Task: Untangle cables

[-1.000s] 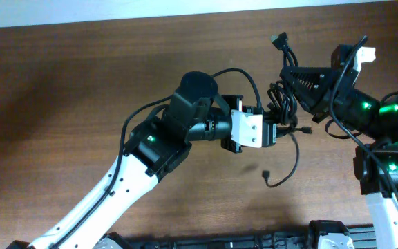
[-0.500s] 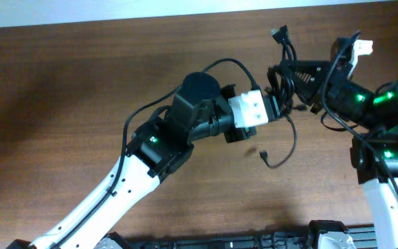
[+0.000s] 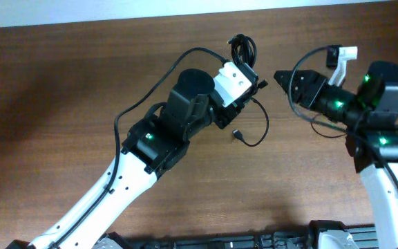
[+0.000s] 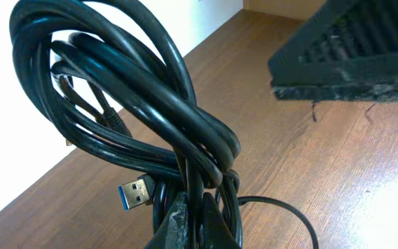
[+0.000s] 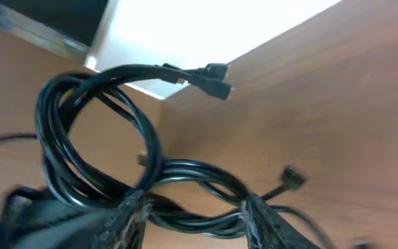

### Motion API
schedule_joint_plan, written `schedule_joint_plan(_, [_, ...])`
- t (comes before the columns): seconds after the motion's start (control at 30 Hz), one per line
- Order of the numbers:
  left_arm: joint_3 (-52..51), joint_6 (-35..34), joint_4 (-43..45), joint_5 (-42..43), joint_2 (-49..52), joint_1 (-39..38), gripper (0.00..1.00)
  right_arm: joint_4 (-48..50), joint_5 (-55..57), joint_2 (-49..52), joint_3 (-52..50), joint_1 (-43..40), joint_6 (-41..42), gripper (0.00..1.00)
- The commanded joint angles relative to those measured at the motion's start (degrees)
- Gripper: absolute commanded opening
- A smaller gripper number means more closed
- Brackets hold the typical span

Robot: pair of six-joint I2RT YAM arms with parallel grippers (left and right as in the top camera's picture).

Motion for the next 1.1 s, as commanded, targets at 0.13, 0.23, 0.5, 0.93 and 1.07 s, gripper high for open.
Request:
schedule_joint_plan(0.13, [0.63, -1.68, 3.37, 5.75, -1.64, 0.15, 0.0, -1.4, 7.41, -13.11, 0.63, 3.69, -32.59, 0.67])
schedule_joint_plan(0.23, [0.63, -1.68, 6.03, 12.44, -1.64, 0.15, 0.0, -3.58, 14.95, -16.06, 0.63, 6.78, -35.12, 0.69])
schedule_joint_plan(0.5, [0.63, -1.66, 8.76, 14.23, -1.53, -4.09, 0.0, -3.61, 16.26, -16.13, 0.63, 8.9, -35.08, 0.64])
schedule_joint_plan(0.93, [0.63, -1.66, 8.72, 14.25, -1.46, -5.07, 0.0, -4.15, 24.13, -16.15, 0.63, 8.85, -33.11, 0.05])
schedule_joint_plan(1.07, [0.63, -1.66, 8.74, 15.39, -1.46, -5.14, 0.0, -4.13, 23.23, -16.13, 0.63, 8.85, -33.11, 0.29])
